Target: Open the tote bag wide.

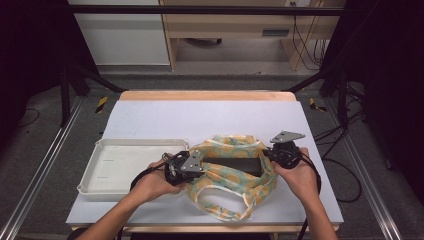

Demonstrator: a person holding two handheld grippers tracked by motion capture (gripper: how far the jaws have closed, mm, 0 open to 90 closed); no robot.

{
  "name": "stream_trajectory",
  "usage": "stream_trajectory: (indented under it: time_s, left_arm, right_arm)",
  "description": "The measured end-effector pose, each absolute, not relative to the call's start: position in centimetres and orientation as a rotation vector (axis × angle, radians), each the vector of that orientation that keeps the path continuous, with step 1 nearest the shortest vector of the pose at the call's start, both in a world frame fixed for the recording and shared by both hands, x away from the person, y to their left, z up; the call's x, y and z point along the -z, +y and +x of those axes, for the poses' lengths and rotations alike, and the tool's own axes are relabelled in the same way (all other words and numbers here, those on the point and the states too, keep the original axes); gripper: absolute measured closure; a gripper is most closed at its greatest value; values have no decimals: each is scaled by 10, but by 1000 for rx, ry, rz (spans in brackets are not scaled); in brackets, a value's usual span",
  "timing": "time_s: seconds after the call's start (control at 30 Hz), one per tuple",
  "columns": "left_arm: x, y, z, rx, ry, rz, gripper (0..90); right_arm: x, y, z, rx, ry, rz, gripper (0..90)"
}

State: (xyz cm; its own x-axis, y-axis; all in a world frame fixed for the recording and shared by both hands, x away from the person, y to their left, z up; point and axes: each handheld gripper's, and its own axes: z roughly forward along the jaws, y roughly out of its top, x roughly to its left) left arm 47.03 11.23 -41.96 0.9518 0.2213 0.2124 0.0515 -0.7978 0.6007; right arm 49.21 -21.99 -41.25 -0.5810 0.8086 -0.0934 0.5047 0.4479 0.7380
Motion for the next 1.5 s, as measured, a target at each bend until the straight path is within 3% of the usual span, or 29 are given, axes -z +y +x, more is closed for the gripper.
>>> stream_trajectory:
  time_s: [1.5]
  left_arm:
    - [442,113,453,-289,143,2537,895]
  right_arm:
    - [442,-225,516,-902,2271,1189,884]
